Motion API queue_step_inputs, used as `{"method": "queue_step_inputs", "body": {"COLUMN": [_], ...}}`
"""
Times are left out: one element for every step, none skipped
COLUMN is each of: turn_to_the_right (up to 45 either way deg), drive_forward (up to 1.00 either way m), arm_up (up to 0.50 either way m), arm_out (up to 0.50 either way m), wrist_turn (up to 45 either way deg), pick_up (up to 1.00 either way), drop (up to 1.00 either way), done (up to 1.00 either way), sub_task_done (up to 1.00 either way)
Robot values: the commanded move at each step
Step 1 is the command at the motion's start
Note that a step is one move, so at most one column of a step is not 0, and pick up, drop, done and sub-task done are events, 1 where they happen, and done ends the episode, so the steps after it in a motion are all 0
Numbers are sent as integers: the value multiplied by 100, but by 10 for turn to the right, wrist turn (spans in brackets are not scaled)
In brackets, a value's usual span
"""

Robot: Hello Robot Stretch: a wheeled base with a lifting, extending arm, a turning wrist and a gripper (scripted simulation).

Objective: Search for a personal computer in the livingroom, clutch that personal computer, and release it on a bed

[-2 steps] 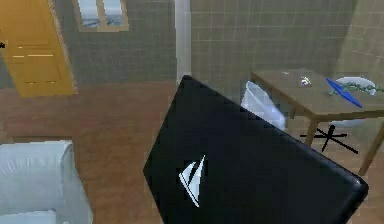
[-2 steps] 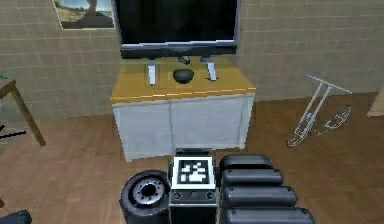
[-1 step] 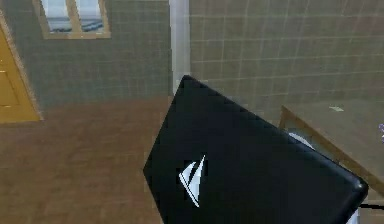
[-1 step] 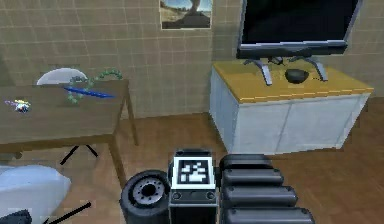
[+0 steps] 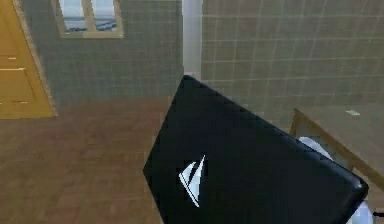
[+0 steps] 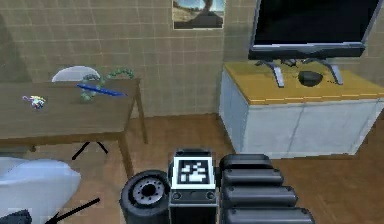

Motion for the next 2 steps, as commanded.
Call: {"method": "queue_step_inputs", "body": {"turn_to_the_right": [0,-450], "drive_forward": [50,0], "arm_up": [0,0], "arm_out": [0,0], "wrist_turn": [0,0], "pick_up": [0,0], "drop": [0,0], "done": [0,0], "sub_task_done": [0,0]}}
